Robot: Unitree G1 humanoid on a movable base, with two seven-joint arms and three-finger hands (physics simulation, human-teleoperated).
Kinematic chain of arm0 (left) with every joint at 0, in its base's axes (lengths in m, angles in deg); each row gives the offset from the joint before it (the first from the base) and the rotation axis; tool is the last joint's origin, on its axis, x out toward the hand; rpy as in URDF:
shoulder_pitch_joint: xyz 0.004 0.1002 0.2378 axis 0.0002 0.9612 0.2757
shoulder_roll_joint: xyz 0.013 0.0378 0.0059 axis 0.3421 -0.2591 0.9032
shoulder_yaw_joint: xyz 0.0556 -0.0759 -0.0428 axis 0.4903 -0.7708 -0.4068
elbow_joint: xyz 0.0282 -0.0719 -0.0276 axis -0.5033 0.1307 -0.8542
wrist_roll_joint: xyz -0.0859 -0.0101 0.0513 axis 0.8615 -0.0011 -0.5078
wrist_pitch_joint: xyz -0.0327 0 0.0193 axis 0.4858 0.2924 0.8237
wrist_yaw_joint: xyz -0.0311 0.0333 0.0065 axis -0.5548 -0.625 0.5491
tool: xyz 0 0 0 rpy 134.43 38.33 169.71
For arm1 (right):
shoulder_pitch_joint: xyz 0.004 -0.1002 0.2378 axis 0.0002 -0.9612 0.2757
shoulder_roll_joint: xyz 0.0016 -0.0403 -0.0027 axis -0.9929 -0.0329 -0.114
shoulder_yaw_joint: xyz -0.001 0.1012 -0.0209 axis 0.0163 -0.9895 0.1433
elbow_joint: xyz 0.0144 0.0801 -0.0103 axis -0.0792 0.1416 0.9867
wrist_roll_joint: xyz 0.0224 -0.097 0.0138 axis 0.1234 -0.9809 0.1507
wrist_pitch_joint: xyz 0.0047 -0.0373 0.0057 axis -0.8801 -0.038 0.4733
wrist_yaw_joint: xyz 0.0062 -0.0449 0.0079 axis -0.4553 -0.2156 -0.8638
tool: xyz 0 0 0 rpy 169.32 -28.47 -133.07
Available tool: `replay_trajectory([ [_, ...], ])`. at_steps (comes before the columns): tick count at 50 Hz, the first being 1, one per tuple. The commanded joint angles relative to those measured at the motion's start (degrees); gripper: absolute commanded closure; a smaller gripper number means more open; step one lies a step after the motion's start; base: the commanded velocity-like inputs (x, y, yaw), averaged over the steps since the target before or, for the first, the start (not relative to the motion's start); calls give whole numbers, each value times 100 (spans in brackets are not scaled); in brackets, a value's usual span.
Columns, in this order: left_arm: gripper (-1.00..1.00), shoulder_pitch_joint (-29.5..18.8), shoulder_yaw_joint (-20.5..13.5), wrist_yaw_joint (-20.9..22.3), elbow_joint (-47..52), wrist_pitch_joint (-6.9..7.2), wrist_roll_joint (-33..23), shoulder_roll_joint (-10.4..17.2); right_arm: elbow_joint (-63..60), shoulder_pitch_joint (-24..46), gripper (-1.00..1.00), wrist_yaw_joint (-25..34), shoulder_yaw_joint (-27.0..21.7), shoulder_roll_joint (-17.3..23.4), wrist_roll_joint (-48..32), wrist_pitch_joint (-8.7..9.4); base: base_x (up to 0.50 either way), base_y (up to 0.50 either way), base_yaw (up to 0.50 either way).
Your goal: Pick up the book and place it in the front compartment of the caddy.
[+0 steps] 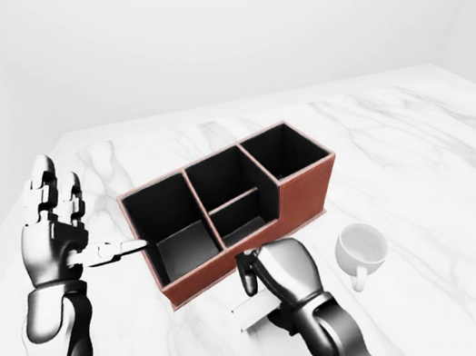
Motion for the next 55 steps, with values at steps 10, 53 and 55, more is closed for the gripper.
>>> replay_trajectory([
  [10, -100, -26, -12, -14, -41, 0, 22, 18, -835, 82, 100, 441, -29, -84, -54, 238, 0, 0, 0],
  [53, -100, -53, -40, -15, -55, 0, 47, 44, -1654, 944, 100, 1590, -347, -433, -230, 661, 0, 0, 0],
  [55, -100, -55, -42, -16, -46, 0, 48, 45, -1643, 992, 100, 1609, -365, -440, -228, 661, 0, 0, 0],
])
